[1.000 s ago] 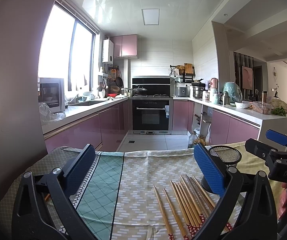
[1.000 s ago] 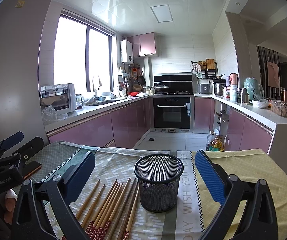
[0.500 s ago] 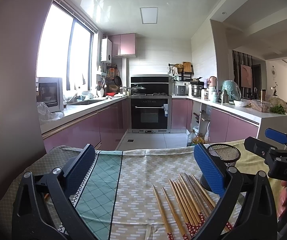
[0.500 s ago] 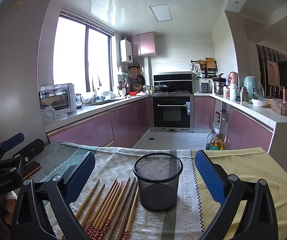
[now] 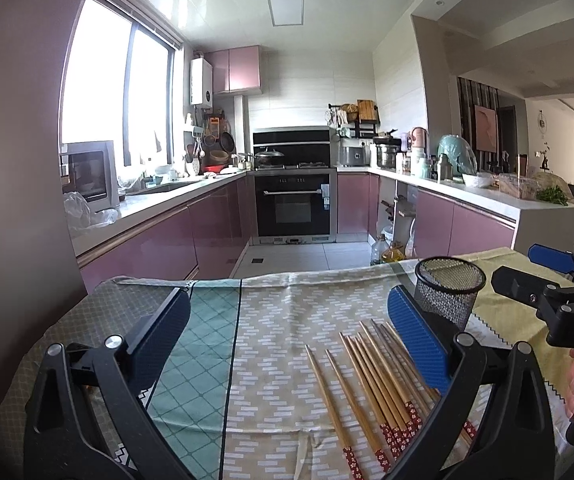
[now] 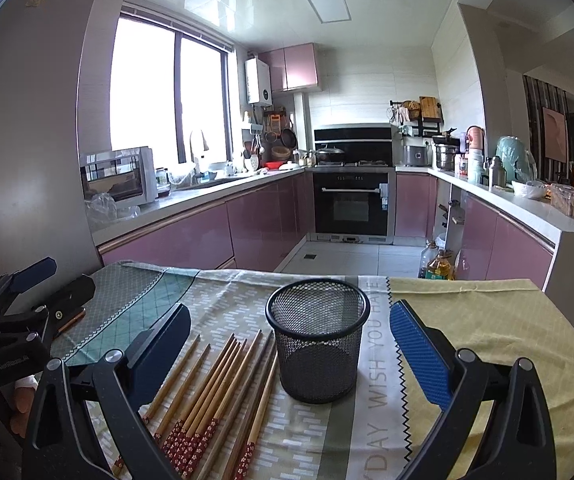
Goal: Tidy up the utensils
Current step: 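Lower the right gripper onto one wooden chopstick and close it, then lift the chopstick upright with the right gripper over the black mesh cup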
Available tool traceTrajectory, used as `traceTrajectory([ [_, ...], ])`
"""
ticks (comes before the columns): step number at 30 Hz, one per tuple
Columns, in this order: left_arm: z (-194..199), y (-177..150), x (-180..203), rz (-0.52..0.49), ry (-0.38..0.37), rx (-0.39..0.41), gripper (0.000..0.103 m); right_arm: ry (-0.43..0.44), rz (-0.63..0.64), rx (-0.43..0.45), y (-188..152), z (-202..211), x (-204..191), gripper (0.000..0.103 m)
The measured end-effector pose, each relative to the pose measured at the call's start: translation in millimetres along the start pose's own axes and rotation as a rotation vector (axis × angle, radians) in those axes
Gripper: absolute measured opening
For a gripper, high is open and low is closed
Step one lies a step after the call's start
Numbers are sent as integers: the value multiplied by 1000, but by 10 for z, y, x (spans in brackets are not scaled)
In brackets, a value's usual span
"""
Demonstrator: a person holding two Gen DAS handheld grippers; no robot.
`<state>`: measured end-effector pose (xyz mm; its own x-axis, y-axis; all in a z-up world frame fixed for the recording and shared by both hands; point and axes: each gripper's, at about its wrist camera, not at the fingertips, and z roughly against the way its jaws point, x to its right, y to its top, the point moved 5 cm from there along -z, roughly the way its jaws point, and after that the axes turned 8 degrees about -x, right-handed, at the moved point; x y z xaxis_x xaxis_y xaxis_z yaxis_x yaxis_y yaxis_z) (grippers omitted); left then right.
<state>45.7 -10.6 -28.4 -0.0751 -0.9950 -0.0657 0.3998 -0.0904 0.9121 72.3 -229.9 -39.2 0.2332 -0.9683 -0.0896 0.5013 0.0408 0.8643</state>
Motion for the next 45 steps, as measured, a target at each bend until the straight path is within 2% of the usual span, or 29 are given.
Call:
traceTrajectory([
  [1, -48, -26, 11, -14, -4, -28, 97, 5, 2, -24, -30, -38, 4, 96],
  [3, -151, -92, 25, -29, -22, -87, 94, 20, 11, -86, -106, -139, -5, 83],
  [5, -278, -175, 27, -42, -50, -163, 89, 59, 8, -169, -220, -296, -29, 76],
  [6, -346, -222, 22, -48, -55, -198, 85, 69, 13, -208, -279, -357, -46, 67],
  [9, -537, -373, 29, -65, -82, -304, 74, 97, 26, -338, -466, -586, -111, 57],
  [12, -701, -529, 55, -85, -97, -386, 64, 114, 33, -397, -539, -703, -186, 42],
  [14, -773, -611, 78, -84, -121, -424, 62, 111, 37, -425, -566, -773, -217, 41],
  [17, -861, -692, 102, -86, -141, -469, 53, 106, 36, -451, -568, -842, -243, 35],
  [20, -926, -749, 149, -101, -154, -499, 49, 103, 28, -476, -577, -890, -220, 27],
  [28, -1121, -837, 224, -104, -204, -594, 41, 96, 47, -506, -582, -997, -227, 27],
  [31, -1182, -825, 257, -111, -209, -598, 38, 97, 36, -506, -561, -1043, -231, 26],
  [34, -1242, -800, 280, -103, -216, -603, 31, 128, -1, -513, -555, -1051, -199, 8],
  [37, -1261, -781, 268, -82, -216, -606, 16, 139, -24, -512, -551, -1061, -192, 7],
  [38, -1272, -773, 271, -74, -214, -606, 14, 148, -36, -513, -552, -1056, -180, 6],
  [45, -1166, -747, 170, -10, -209, -601, 8, 189, -63, -475, -491, -917, -121, 6],
])
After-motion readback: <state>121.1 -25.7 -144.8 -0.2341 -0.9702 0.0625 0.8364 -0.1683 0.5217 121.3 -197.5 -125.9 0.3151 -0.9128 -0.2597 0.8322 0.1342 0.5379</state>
